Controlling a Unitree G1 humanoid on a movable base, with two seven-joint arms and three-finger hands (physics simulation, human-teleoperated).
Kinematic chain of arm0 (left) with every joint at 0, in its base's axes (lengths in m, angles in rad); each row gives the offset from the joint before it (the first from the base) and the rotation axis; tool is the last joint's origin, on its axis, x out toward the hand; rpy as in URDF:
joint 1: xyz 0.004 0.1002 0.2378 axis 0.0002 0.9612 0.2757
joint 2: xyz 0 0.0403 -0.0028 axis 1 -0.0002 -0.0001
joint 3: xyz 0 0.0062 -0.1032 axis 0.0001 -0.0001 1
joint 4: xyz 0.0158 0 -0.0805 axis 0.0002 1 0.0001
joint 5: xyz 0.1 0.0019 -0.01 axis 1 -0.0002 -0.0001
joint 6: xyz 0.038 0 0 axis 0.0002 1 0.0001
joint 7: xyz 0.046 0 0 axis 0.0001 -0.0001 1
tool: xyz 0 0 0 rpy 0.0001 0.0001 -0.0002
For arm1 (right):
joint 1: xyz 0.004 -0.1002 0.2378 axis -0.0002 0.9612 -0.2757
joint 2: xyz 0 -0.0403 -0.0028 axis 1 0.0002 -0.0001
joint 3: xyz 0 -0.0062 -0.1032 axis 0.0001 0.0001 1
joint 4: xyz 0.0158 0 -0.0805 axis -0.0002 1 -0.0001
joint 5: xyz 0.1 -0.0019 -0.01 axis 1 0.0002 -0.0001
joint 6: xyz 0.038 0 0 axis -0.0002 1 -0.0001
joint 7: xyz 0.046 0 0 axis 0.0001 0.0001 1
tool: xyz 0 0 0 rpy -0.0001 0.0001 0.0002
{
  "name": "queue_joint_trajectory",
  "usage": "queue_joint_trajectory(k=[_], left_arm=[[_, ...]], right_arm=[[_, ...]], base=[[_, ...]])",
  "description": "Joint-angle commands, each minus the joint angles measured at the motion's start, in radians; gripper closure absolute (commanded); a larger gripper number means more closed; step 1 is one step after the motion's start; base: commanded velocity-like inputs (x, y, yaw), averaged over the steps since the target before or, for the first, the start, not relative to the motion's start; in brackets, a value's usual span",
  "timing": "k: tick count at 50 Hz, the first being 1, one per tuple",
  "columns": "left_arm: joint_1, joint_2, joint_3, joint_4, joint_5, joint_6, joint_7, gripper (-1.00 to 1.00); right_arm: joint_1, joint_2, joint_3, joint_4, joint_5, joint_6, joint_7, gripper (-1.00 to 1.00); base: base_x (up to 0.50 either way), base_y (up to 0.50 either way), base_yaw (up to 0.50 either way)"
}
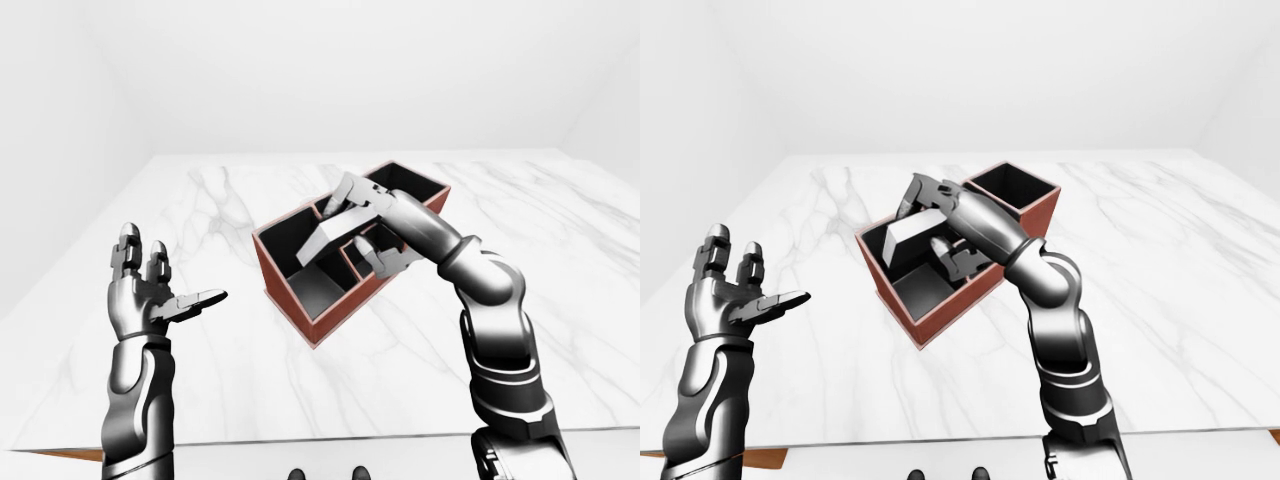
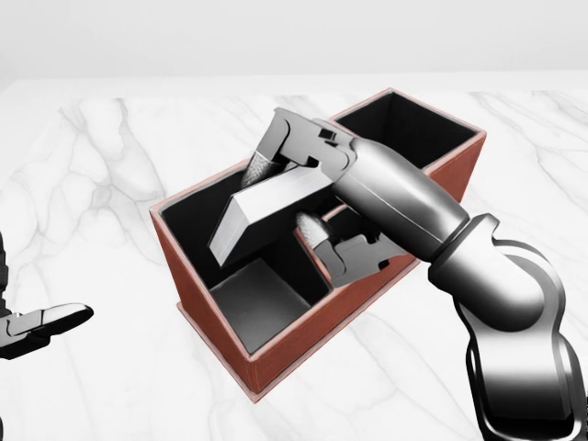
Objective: Pick up the book and place it in the left compartment of the caddy.
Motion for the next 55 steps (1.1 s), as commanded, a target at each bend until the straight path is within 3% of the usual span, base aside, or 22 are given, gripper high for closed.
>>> queue_joint_trajectory(k=[1, 55], left_arm=[[-0.002, 0.001, 0.000, 0.001, 0.000, 0.000, 0.002, -1.00], [-0.004, 0.004, 0.000, 0.008, -0.001, 0.000, 0.001, -1.00]], right_arm=[[0.000, 0.008, -0.018, 0.031, 0.009, 0.000, 0.000, 1.00], [0.010, 0.062, 0.005, 0.220, -0.061, 0.000, 0.000, 1.00]], base=[[0.00, 0.00, 0.00], [0.00, 0.00, 0.00]])
